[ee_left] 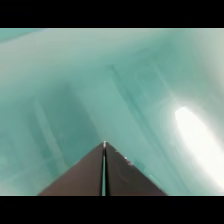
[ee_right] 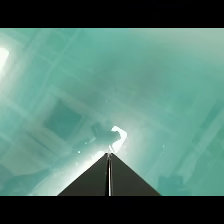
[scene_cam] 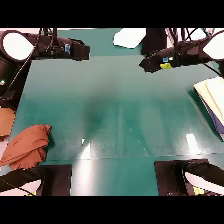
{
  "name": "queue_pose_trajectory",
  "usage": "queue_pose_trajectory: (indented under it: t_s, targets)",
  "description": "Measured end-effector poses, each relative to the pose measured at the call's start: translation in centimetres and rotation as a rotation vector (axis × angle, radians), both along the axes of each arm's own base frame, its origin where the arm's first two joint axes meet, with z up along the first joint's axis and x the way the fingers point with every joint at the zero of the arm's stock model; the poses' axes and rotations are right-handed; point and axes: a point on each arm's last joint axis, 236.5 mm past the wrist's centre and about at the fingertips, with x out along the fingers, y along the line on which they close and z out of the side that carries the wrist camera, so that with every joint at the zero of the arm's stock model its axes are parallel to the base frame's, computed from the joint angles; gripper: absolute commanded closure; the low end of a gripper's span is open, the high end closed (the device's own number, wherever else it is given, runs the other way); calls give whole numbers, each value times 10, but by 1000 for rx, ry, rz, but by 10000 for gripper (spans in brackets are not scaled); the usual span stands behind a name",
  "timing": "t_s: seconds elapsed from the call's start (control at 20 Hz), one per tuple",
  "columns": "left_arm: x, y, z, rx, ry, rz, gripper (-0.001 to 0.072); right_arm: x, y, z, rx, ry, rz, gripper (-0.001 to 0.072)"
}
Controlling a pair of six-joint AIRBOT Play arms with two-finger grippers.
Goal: Fold the shirts.
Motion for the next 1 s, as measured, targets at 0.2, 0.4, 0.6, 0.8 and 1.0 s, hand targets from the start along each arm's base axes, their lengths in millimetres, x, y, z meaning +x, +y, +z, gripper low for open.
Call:
queue_pose_trajectory:
  t_s: [0.2, 0.4, 0.6, 0.8, 1.0]
  targets:
    - [-4, 49, 6, 56, 20, 72, 682, -3, 0, -3, -7, 17, 7, 694]
    - [-49, 161, -39, 245, 199, 247, 643, -5, 0, -5, -12, 25, 11, 695]
    - [-135, 247, -127, 389, 511, 408, 56, -6, 0, -5, -13, 28, 12, 695]
    - [-202, 285, -208, 483, 765, 483, 57, -6, 0, -5, -13, 29, 12, 694]
    - [-238, 295, -259, 526, 890, 500, 243, -6, 0, -5, -14, 30, 13, 694]
